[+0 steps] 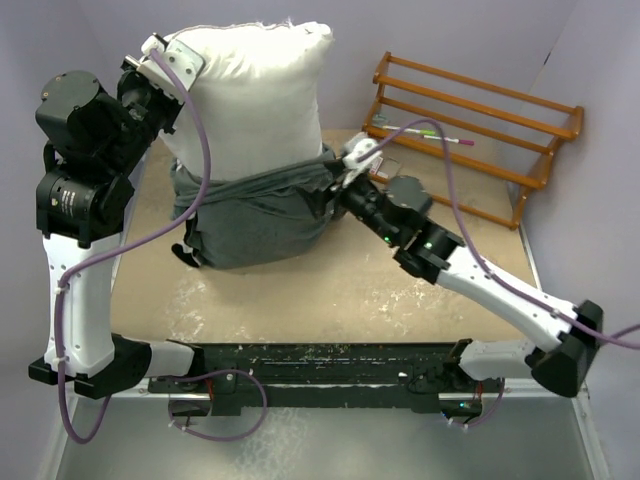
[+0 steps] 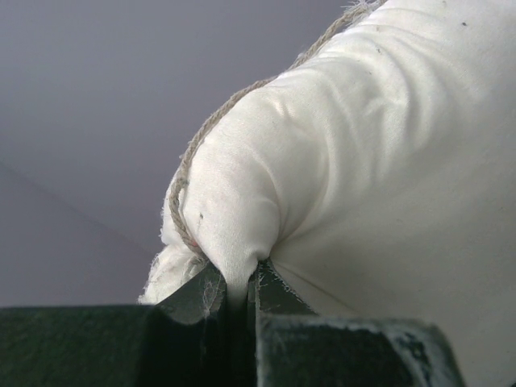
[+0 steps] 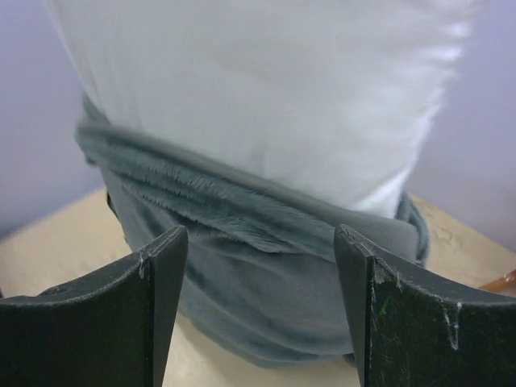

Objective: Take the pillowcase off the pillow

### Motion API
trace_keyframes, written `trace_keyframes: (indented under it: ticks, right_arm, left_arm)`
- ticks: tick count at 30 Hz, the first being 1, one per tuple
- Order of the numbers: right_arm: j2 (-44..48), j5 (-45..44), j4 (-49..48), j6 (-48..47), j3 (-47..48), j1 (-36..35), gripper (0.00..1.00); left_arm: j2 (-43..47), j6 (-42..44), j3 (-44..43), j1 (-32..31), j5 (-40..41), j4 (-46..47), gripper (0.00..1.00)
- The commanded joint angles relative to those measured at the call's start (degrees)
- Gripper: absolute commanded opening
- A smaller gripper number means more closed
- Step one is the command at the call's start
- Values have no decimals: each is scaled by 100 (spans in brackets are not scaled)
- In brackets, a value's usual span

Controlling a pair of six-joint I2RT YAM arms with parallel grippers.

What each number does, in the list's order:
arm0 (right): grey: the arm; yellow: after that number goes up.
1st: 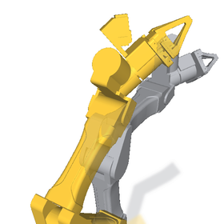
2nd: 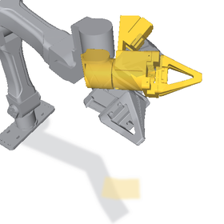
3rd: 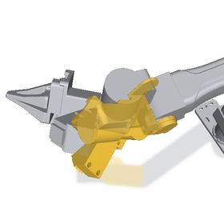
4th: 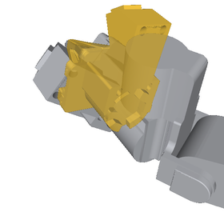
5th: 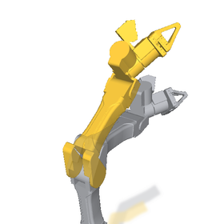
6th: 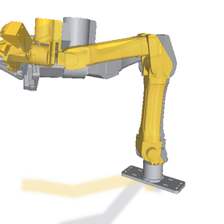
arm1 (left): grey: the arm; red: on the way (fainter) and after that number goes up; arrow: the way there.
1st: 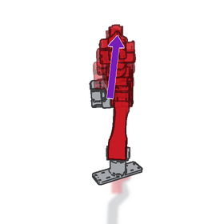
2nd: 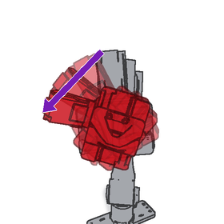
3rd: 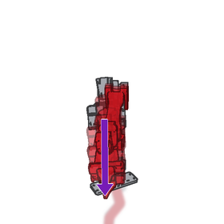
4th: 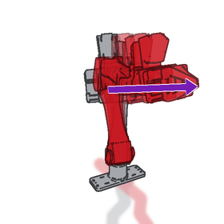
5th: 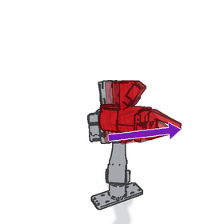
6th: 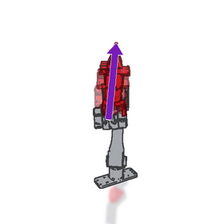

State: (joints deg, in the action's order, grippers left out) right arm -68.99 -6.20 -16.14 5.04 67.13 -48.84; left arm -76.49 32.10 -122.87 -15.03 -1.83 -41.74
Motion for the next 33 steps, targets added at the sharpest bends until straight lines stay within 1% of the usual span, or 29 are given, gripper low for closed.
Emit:
trace_keyframes:
  ticks: [1,3,5,7,9,14,19,22,24,25,27,30,33]
  right_arm:
    - [-619,543,32,-1691,539,-399,74]
    - [-834,417,50,-2325,699,-645,74]
    - [-1059,35,49,-2867,857,-805,73]
    - [-1214,-220,-6,-3273,941,-861,72]
    - [-1245,-243,-90,-3647,904,-874,71]
    - [-1163,-212,-36,-4178,850,-888,70]
    - [-1014,-76,-241,-4568,790,-890,70]
    - [-1266,-68,139,-4698,1037,-890,69]
    - [-1517,99,215,-4764,1140,-890,64]
    - [-1602,121,219,-4773,1164,-890,59]
    - [-1715,88,229,-4712,1112,-884,46]
    - [-1802,45,21,-4560,814,-914,29]
    - [-1805,6,-288,-4234,271,-993,17]
  left_arm:
    - [160,22,-102,49,32,677,0]
    - [158,38,-93,46,42,645,0]
    - [167,32,-72,46,42,647,0]
    - [180,21,-48,44,35,641,0]
    - [203,29,0,45,33,650,0]
    - [273,78,176,49,34,721,0]
    - [297,51,222,45,8,734,0]
    - [286,35,207,44,-1,748,0]
    - [289,38,180,48,-2,737,0]
    - [290,41,172,44,5,729,0]
    - [289,76,163,44,36,735,0]
    - [290,125,149,46,59,753,0]
    - [286,147,120,44,68,757,0]
